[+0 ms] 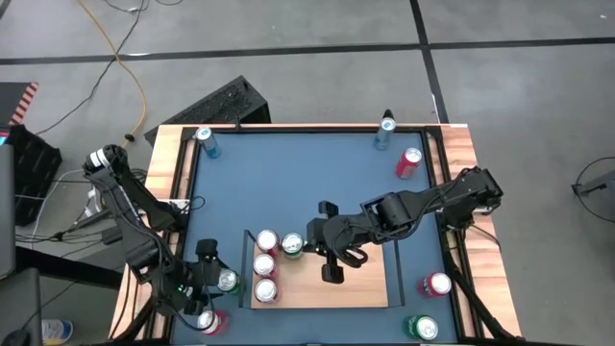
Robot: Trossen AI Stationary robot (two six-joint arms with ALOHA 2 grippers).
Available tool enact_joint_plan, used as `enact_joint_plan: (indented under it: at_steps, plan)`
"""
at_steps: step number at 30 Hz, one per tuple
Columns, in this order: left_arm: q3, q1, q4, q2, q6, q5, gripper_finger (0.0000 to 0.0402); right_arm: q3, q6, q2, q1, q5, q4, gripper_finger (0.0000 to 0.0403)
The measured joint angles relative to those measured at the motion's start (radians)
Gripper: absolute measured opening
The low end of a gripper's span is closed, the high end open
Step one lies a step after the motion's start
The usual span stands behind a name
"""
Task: Place canned beverage on shelf
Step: Put the left green soda can on the shelf aligned with the other green soda can
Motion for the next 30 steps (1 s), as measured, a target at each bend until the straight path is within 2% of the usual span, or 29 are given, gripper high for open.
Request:
enact_joint_plan:
  at_steps: [9,24,30]
  plan:
    - [-0.072,-0.001,0.094,0.0,-0.002,-0.009,0.0316,0.0,0.006,0.0,-0.006,0.0,0.0,0.0]
    - [-0.074,0.0,0.071,0.01,0.069,-0.009,0.0316,0.0,0.024,0.0,-0.006,0.0,0.0,0.0]
    - [-0.14,0.009,0.177,0.007,0.068,0.015,0.0316,0.0,0.025,0.0,-0.006,0.0,0.001,0.0]
